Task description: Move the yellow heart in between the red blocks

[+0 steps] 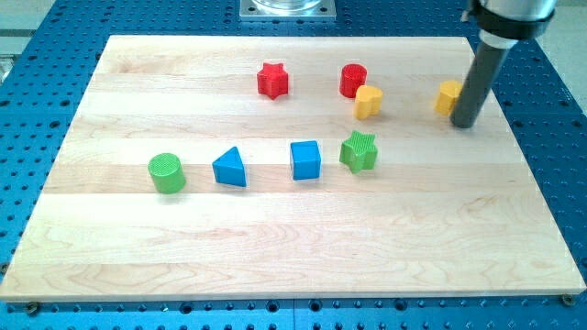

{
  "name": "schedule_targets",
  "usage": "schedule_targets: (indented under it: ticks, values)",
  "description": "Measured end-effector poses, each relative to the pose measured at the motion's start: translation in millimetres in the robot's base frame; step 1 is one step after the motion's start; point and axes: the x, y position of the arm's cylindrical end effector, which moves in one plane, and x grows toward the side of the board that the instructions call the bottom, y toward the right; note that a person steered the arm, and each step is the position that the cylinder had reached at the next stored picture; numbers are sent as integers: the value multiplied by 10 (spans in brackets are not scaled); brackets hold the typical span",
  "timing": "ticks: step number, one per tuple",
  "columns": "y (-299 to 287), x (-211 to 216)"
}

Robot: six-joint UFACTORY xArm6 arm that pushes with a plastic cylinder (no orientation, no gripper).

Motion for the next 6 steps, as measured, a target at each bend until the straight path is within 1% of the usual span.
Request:
schedule_targets:
  ticks: [1, 2, 3, 4, 5, 6]
  values:
    - [30, -202]
    - [-416, -373]
    - [-306, -384]
    - [13, -463]
    - [-86, -406]
    - [-407, -212]
